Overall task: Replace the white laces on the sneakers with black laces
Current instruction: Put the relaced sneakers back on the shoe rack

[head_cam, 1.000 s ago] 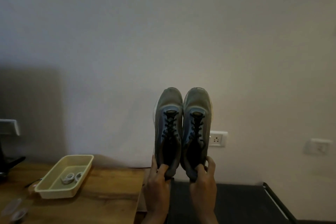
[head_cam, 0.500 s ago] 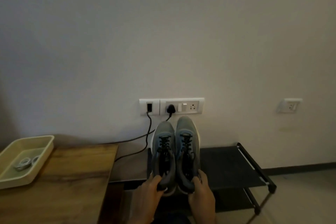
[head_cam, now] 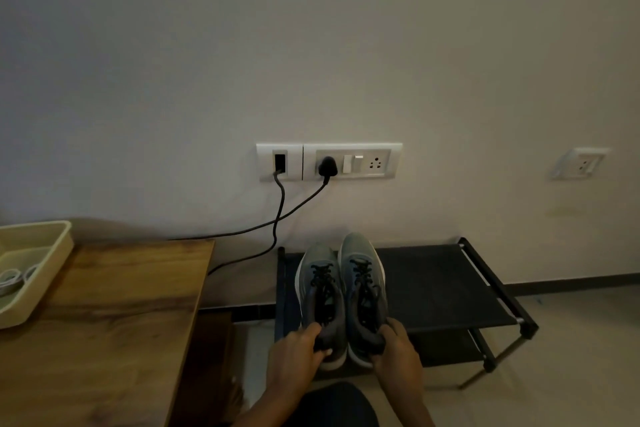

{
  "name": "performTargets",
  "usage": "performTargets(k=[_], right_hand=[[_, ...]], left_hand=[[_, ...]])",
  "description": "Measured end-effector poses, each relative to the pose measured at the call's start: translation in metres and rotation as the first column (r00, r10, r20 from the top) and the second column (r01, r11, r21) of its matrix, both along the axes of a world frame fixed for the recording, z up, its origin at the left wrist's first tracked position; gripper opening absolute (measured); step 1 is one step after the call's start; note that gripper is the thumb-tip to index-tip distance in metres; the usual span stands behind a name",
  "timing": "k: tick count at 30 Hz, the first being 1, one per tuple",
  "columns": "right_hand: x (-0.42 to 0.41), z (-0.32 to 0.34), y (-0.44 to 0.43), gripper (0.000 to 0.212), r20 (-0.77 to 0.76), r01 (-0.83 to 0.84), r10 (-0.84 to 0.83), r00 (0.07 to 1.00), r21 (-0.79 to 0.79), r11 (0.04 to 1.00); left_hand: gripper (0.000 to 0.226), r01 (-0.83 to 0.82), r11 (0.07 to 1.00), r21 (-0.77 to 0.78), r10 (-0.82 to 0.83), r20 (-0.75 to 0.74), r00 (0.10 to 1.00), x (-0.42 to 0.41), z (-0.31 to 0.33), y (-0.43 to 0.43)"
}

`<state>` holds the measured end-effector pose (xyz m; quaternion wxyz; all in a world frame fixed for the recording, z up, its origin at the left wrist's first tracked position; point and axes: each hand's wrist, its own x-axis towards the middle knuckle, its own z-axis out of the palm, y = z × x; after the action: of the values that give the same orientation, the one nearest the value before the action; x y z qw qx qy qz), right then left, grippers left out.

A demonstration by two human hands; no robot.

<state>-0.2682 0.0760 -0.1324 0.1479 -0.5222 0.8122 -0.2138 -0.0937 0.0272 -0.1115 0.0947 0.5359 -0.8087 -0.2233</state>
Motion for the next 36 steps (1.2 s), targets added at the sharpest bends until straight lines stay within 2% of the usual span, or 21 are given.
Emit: performTargets(k=[9, 15, 17, 24, 27, 31, 33, 34, 36], right_hand=[[-0.006, 0.001, -0.035, 0.011, 0.004, -0.024, 0.024, 1.000, -0.015, 1.000], [-0.008, 0.002, -0.037, 0.020, 0.012, -0.042, 0.043, 0.999, -0.027, 0.999], [-0.007, 0.004, -0.037, 0.017, 0.018, -0.039, 0.040, 0.999, -0.024, 0.999], [0.000, 0.009, -0.035, 0.018, 0.047, -0.002, 0.002, 0.999, 0.005, 1.000], [0.002, 0.011, -0.035, 0.020, 0.076, 0.004, -0.007, 0.997, 0.034, 0.999], [0.003, 0.022, -0.033, 0.028, 0.207, -0.031, 0.012, 0.978, 0.088, 0.996], [0.007, 0.030, -0.033, 0.047, 0.128, 0.022, -0.043, 0.991, 0.157, 0.987], [0.011, 0.038, -0.033, 0.050, 0.078, 0.066, -0.078, 0.994, 0.144, 0.987], [0.024, 0.057, -0.034, 0.044, 0.033, 0.119, -0.120, 0.992, 0.038, 0.992]], left_hand=[[0.029, -0.087, 0.996, -0.018, 0.086, -0.037, 0.996, -0.007, -0.020, -0.024], [0.034, -0.117, 0.992, -0.054, 0.114, -0.046, 0.992, -0.010, -0.027, -0.023], [0.035, -0.122, 0.990, -0.068, 0.120, -0.041, 0.992, -0.012, -0.027, -0.024], [0.032, -0.157, 0.988, 0.014, 0.157, -0.032, 0.987, -0.020, -0.020, -0.029], [0.043, -0.176, 0.984, 0.041, 0.178, -0.044, 0.983, -0.021, -0.017, -0.028], [0.064, -0.145, 0.978, 0.153, 0.160, -0.096, 0.982, -0.011, -0.010, -0.025], [0.066, -0.125, 0.974, 0.190, 0.149, -0.120, 0.981, -0.003, -0.003, -0.025], [0.065, -0.112, 0.975, 0.191, 0.137, -0.123, 0.983, 0.000, 0.002, -0.026], [0.062, -0.082, 0.980, 0.180, 0.104, -0.118, 0.988, 0.010, 0.015, -0.027]])
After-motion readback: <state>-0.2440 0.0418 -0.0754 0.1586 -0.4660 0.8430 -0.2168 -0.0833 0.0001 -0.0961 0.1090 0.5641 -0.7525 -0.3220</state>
